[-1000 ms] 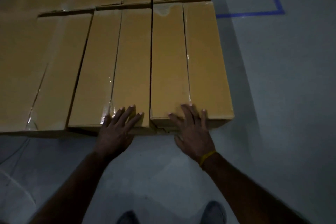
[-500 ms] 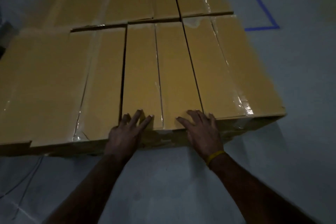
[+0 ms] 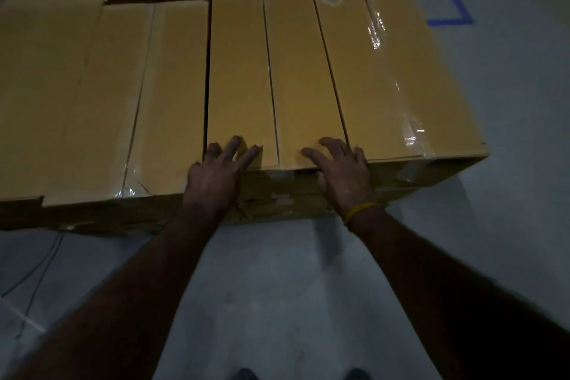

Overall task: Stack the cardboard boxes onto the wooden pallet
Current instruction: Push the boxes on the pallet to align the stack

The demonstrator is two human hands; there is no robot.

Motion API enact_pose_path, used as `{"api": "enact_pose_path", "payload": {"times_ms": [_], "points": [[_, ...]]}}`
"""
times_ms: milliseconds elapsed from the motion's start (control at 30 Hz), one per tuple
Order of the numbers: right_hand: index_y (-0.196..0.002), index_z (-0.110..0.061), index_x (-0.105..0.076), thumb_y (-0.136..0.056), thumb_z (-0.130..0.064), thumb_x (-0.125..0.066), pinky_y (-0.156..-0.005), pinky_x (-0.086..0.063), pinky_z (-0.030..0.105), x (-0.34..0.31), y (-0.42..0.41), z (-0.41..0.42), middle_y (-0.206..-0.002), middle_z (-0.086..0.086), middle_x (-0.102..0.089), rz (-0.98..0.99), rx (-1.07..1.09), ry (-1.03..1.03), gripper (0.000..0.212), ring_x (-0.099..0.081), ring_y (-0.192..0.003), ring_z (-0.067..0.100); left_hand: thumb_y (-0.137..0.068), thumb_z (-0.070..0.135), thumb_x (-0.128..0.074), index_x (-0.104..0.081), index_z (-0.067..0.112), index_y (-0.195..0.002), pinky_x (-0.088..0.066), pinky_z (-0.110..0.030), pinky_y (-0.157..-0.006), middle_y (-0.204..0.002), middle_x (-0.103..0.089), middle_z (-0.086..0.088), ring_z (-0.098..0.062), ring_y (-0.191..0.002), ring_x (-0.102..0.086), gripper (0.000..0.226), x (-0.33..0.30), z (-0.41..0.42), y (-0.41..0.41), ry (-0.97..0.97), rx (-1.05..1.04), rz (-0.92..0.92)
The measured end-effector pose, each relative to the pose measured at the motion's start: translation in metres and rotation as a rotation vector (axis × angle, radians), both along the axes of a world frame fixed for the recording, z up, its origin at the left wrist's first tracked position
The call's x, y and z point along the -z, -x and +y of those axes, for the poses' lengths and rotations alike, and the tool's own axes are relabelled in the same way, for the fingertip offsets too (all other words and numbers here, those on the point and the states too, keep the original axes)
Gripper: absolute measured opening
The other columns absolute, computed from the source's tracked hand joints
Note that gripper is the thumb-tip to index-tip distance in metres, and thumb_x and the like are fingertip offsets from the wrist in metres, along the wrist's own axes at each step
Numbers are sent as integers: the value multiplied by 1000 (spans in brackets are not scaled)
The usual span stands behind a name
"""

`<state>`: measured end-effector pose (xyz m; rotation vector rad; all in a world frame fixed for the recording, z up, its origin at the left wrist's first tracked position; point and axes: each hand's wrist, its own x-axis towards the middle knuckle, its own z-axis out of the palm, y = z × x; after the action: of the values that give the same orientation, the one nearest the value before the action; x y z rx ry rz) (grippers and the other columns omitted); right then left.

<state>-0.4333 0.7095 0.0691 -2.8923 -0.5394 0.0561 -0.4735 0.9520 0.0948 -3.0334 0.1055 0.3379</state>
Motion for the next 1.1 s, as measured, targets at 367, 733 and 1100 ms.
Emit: {"api": "enact_pose_path", "payload": {"times_ms": [367,733,1100], "points": [[-158,-34,-4,-97,-34,-57,-117,3,63,7,39,41,-165,11,10,77,-106,109,81,9,-152,35,-95,40,-60,11,41,-155,-15,-59,-119,-165,18,0,-34,-153,4,94,6,-12,33,57,15,79],[-157,-34,-11,-95,-36,-58,-116,0,65,6,82,164,-166,8,2,37,-322,59,78,5,-152,37,-92,33,-64,10,49,-152,-36,-59,-111,-165,9,0,-33,-151,-11,97,-5,122,76,-26,-30,59],[-153,-47,-18,-95,-28,-58,-115,-12,67,5,83,272,-163,4,-16,2,-128,99,74,-12,-148,40,-88,41,-69,6,51,-151,-56,-56,-83,-163,-1,-3,-36,-142,-25,99,-13,268,91,-19,2,66]]}}
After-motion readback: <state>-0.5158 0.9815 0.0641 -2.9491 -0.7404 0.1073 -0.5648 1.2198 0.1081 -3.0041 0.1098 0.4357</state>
